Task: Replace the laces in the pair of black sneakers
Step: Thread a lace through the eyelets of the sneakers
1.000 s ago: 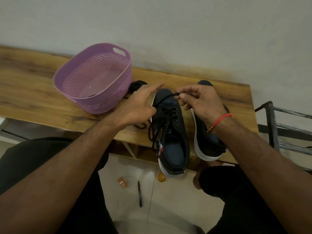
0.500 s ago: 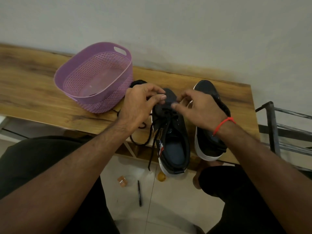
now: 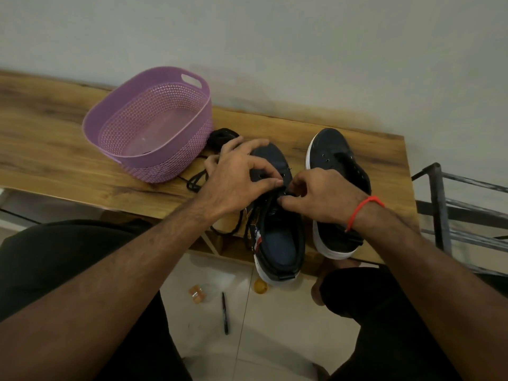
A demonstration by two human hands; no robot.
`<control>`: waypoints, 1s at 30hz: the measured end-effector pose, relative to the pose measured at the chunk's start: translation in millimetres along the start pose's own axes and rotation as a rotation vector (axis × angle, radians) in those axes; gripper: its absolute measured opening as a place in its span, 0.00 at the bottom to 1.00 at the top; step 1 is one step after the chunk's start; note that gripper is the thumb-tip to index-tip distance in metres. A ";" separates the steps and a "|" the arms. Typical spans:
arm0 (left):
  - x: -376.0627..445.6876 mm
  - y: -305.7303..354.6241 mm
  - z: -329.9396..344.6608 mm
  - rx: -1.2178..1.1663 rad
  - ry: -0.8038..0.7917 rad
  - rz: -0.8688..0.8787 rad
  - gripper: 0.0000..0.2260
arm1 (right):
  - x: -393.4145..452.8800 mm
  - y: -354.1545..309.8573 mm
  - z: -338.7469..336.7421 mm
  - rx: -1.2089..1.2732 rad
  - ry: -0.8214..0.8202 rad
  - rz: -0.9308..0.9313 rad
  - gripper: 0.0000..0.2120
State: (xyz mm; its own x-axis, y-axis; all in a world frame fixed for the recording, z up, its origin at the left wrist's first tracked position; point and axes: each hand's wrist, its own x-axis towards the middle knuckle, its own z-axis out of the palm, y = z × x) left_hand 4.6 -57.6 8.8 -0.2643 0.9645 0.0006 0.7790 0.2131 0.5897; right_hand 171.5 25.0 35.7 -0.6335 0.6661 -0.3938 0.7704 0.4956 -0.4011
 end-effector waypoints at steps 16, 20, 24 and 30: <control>-17.4 16.1 32.9 0.088 0.072 -0.145 0.06 | 8.4 15.2 -8.2 0.363 -0.087 0.054 0.10; -16.7 16.5 35.8 0.107 0.093 -0.137 0.07 | 8.6 15.6 -9.5 0.368 -0.114 0.038 0.10; -16.5 13.4 36.8 0.059 0.100 -0.125 0.06 | 7.7 17.6 -10.7 0.420 -0.149 0.025 0.13; -17.0 12.0 38.3 0.076 0.101 -0.119 0.07 | 8.2 14.9 -4.0 0.030 0.086 -0.150 0.07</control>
State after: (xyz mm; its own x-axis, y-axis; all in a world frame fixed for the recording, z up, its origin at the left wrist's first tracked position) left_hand 40.2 -65.5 -15.0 -0.4099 0.9120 0.0184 0.7787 0.3394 0.5277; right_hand 178.1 40.2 29.8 -0.7318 0.6315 -0.2563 0.6643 0.5771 -0.4750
